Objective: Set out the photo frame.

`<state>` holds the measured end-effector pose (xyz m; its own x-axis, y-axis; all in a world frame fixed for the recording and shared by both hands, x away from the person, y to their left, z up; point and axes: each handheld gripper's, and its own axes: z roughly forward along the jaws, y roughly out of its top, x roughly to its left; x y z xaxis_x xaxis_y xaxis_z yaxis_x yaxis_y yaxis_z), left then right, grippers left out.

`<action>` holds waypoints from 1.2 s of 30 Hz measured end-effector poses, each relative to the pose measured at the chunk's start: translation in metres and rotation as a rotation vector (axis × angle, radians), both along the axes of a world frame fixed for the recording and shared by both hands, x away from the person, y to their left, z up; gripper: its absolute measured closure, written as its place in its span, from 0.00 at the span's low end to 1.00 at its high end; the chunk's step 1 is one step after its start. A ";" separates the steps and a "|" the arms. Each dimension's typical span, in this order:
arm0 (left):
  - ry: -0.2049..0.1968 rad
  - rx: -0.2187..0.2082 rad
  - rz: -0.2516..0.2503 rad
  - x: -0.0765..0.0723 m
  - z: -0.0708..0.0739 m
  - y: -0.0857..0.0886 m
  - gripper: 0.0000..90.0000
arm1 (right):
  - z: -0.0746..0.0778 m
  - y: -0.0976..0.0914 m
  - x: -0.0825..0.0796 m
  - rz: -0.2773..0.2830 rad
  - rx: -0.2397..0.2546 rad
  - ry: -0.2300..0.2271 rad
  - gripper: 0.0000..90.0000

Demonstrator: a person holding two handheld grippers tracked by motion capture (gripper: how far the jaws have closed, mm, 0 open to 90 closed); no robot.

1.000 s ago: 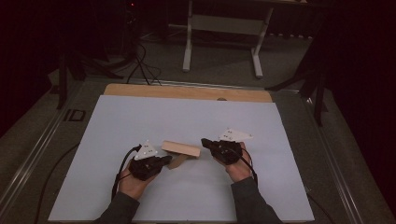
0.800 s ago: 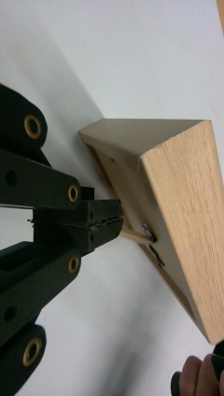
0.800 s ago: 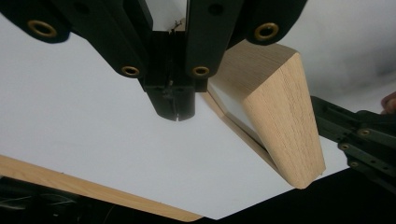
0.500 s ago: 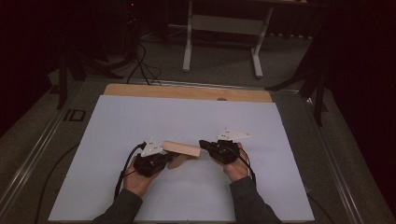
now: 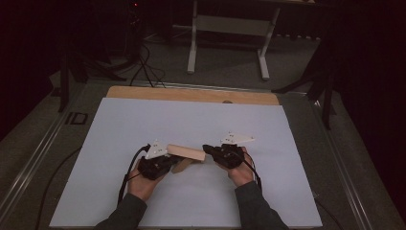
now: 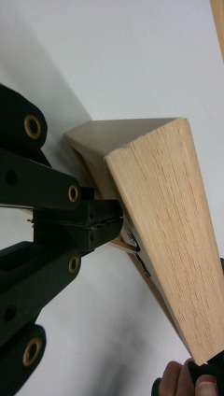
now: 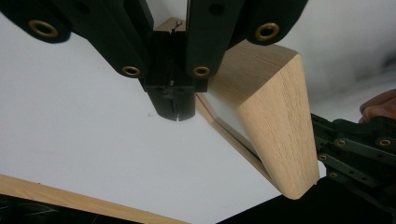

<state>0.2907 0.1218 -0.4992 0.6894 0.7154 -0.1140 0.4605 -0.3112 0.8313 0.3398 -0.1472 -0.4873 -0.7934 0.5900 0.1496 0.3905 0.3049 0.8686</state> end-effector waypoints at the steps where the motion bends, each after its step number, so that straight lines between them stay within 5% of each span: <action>1: 0.000 0.000 -0.002 0.000 0.000 0.000 1.00 | 0.000 0.000 0.000 0.001 0.000 0.000 1.00; 36: 0.004 -0.013 -0.049 -0.002 0.005 -0.013 1.00 | 0.001 0.006 -0.007 0.045 -0.030 -0.015 1.00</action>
